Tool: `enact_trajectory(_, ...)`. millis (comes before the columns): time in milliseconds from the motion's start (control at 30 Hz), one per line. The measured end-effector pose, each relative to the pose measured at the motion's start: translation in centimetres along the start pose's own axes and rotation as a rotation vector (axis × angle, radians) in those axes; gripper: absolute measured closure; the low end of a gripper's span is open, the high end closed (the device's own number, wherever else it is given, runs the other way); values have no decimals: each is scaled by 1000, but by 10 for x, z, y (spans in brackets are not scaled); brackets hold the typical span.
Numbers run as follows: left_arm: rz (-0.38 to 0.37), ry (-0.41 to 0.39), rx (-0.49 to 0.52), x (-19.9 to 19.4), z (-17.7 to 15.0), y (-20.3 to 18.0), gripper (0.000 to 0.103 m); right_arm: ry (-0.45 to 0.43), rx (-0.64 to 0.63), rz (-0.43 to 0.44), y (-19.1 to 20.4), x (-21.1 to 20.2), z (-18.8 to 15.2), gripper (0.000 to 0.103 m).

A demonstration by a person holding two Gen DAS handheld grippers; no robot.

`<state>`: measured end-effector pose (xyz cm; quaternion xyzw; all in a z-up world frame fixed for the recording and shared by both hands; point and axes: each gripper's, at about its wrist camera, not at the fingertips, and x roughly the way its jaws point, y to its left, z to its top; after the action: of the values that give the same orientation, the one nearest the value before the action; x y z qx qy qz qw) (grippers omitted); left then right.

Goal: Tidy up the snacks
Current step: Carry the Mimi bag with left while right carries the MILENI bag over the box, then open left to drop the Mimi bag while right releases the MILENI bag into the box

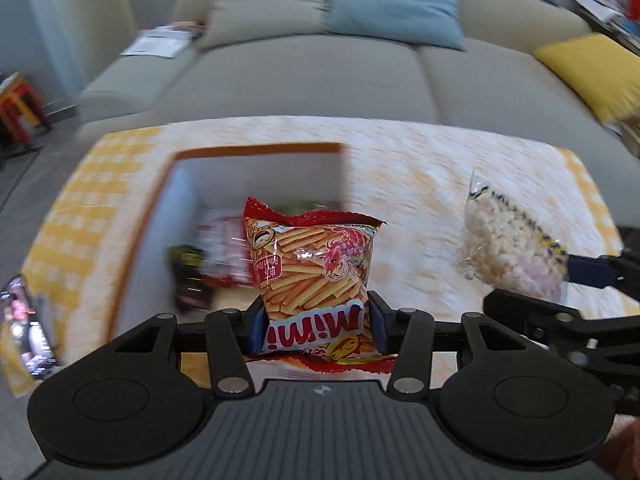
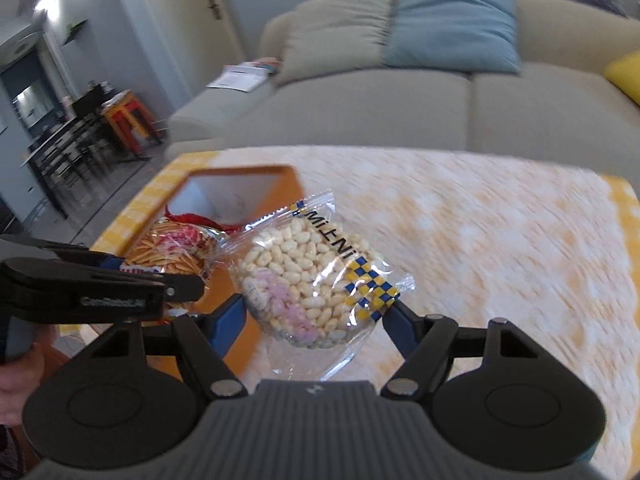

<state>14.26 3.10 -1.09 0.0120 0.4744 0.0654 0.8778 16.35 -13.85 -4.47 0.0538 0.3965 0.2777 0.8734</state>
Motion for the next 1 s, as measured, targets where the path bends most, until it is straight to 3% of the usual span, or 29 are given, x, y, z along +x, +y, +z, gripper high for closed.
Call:
enact_trajectory(167,56,9,-32,21,21,44,47,27,-131,31,56,33,32,30)
enact_trajectory(400,87,55,-7,69,43,85,47,104,-308,-23,99,98,57,30)
enact_trajectory(667,85,107,92,125,60,93,47,191,-435,-56,104,159,79,31)
enact_trajectory(1000,58,129,159,152,63,97,42,301,-417,15,82,202,95,29)
